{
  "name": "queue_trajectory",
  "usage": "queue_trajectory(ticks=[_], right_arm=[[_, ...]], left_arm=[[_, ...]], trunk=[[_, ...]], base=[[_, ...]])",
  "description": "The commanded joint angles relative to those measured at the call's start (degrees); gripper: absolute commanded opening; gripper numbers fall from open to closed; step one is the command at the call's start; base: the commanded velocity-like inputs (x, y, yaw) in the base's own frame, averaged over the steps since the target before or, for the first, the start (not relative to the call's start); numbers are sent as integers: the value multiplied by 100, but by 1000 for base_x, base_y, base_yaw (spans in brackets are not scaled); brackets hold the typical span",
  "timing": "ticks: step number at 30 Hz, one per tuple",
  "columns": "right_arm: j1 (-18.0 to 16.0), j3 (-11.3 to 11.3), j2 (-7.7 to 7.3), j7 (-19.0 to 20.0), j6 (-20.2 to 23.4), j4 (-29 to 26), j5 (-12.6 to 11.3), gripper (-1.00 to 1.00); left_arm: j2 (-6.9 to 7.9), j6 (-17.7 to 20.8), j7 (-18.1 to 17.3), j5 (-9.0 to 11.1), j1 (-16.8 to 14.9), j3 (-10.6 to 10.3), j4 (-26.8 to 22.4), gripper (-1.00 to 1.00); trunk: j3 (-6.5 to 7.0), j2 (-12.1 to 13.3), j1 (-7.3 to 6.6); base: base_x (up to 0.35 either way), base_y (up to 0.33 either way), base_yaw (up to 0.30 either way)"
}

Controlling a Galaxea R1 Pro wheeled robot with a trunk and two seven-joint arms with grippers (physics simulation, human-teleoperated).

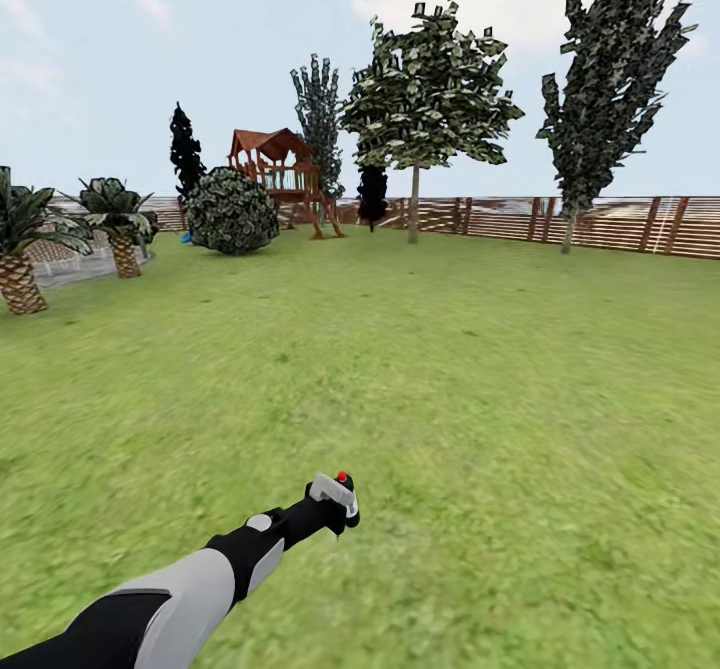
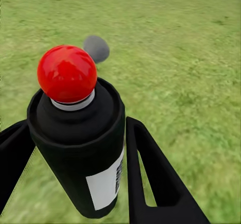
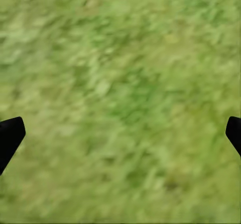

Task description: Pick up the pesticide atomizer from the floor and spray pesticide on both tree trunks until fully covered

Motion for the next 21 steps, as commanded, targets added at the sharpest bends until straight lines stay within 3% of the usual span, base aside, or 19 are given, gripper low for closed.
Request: queue_trajectory(ticks=[1,21], right_arm=[[0,0,0,0,0,0,0,100],[0,0,0,0,0,0,0,100]], left_arm=[[0,-2,4,2,0,7,-1,-100],[0,-2,3,2,0,7,-2,-100]], trunk=[[0,0,0],[-117,0,0]], base=[[348,0,0],[347,0,0]])
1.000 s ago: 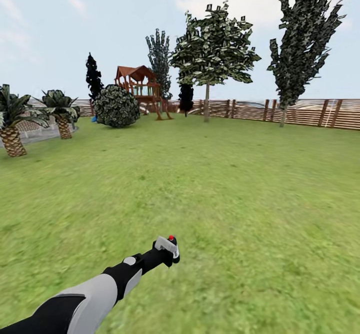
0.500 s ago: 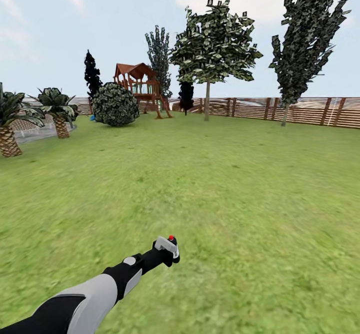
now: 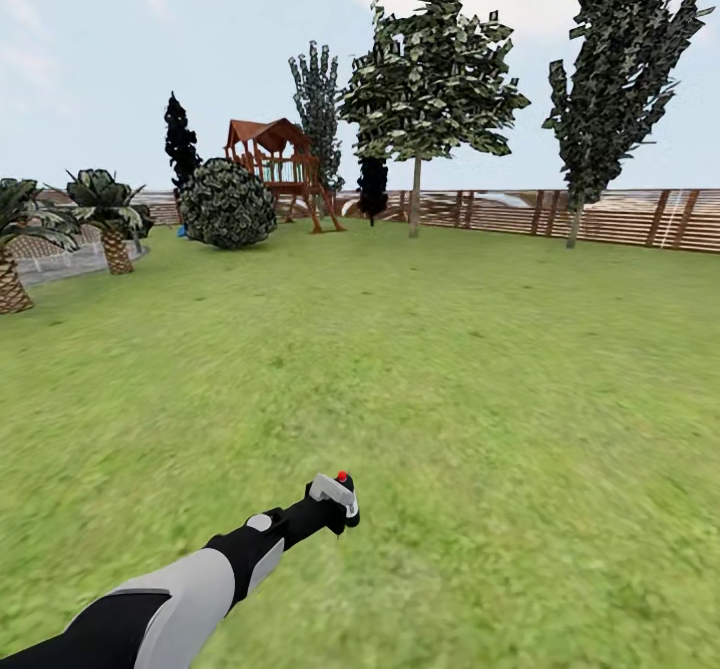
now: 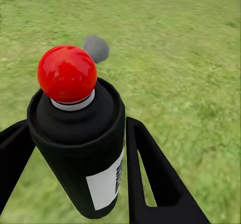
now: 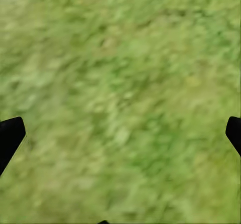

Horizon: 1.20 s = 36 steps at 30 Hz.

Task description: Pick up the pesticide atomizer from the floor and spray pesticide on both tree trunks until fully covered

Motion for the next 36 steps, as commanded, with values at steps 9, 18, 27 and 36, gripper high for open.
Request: queue_trajectory(ticks=[9,18,27,36], right_arm=[[0,0,0,0,0,0,0,100],[0,0,0,1,0,0,7,100],[0,0,0,0,0,0,9,100],[0,4,0,17,0,0,9,100]], left_arm=[[0,-1,6,2,0,10,1,-100],[0,-1,6,3,0,10,1,-100],[0,-1,7,4,0,10,1,-100],[0,-1,3,3,0,10,-1,-100]], trunk=[[-63,0,0],[-118,0,0],[-126,0,0],[-160,0,0]], base=[[347,0,0],[348,0,0],[347,0,0],[348,0,0]])
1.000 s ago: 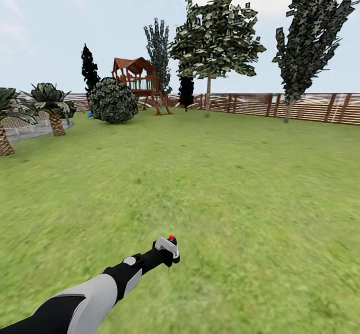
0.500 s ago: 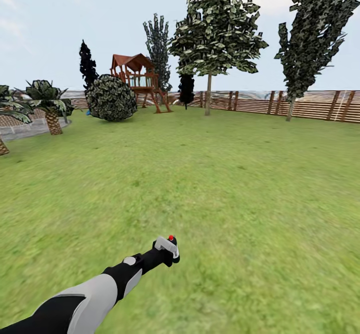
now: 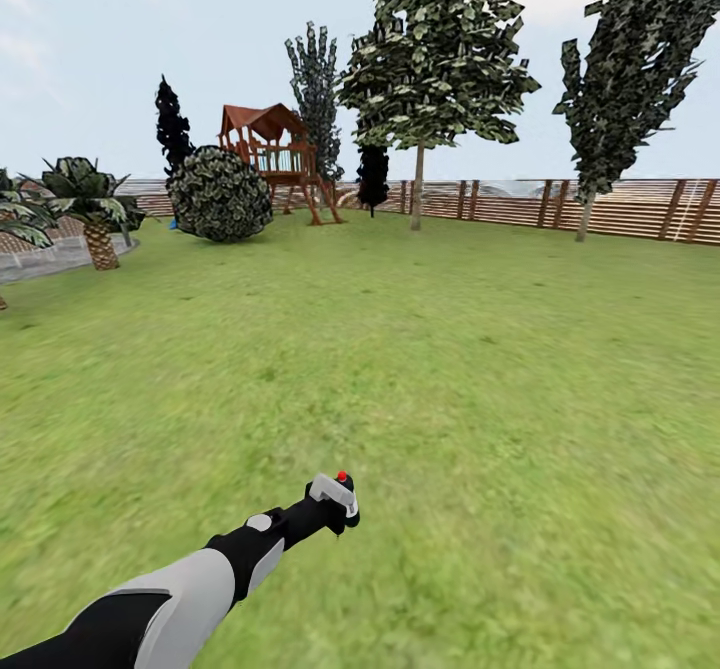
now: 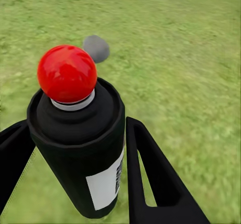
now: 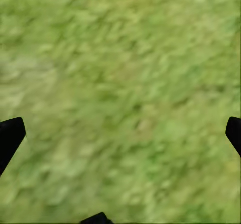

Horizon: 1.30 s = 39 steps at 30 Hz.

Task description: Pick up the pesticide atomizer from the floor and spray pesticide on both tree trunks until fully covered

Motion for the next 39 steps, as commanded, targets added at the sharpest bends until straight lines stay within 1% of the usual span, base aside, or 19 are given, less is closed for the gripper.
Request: queue_trajectory(ticks=[1,10,39], right_arm=[[0,-2,0,0,0,0,0,100],[0,-1,0,0,0,0,1,100],[0,-3,9,0,0,0,0,100]], left_arm=[[0,-2,5,3,0,8,-1,-100],[0,-2,8,2,0,8,1,-100],[0,-2,9,2,0,8,-2,-100]], trunk=[[-4,0,0],[-53,0,0],[-96,0,0]], base=[[347,0,0],[347,0,0],[348,0,0]])
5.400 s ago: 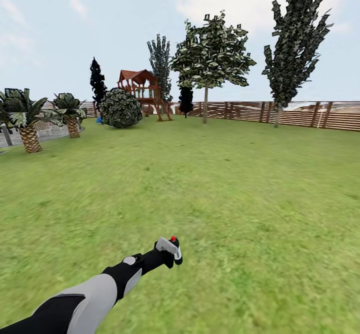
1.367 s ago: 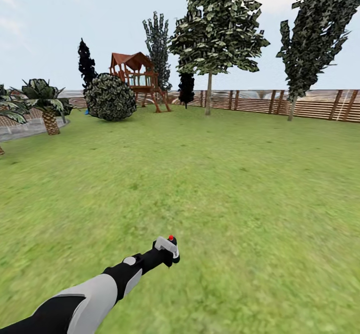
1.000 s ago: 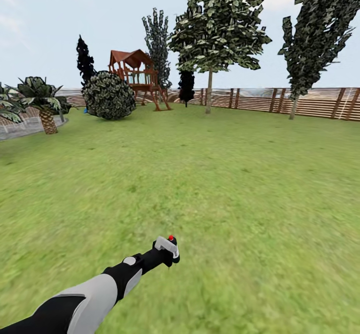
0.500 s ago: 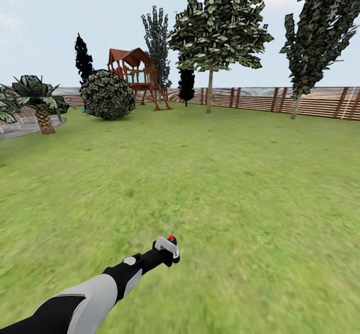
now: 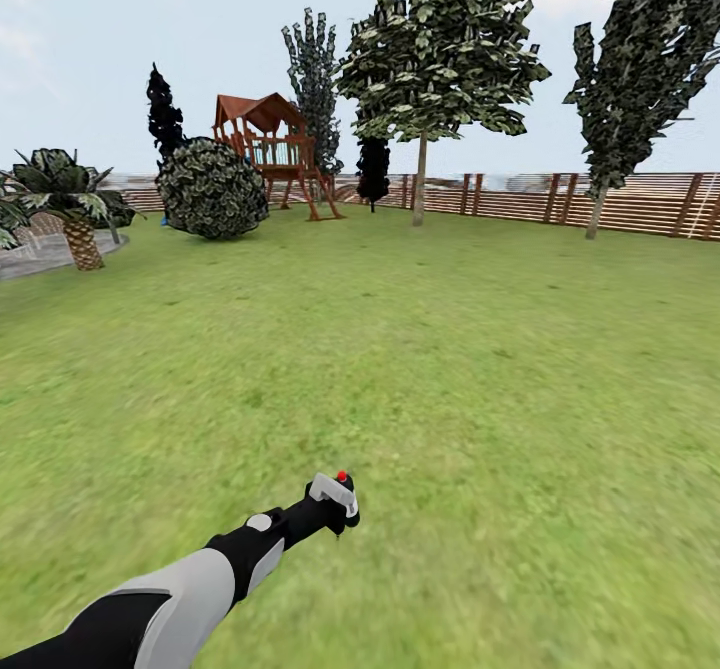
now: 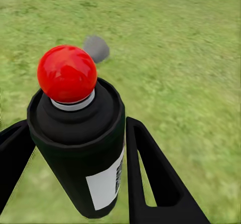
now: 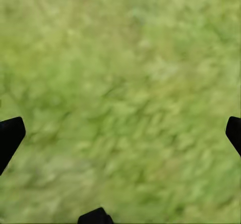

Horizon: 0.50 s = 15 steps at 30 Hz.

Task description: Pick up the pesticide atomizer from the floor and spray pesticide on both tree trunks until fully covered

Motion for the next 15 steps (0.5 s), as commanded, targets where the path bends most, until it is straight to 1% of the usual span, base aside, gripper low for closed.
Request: queue_trajectory(ticks=[1,15], right_arm=[[0,1,0,0,0,0,0,100],[0,0,0,0,0,0,0,100]], left_arm=[[0,-2,2,2,0,7,1,-100],[0,-2,6,1,0,7,-1,-100]], trunk=[[0,0,0],[0,0,0]], base=[[348,0,0],[348,0,0]])
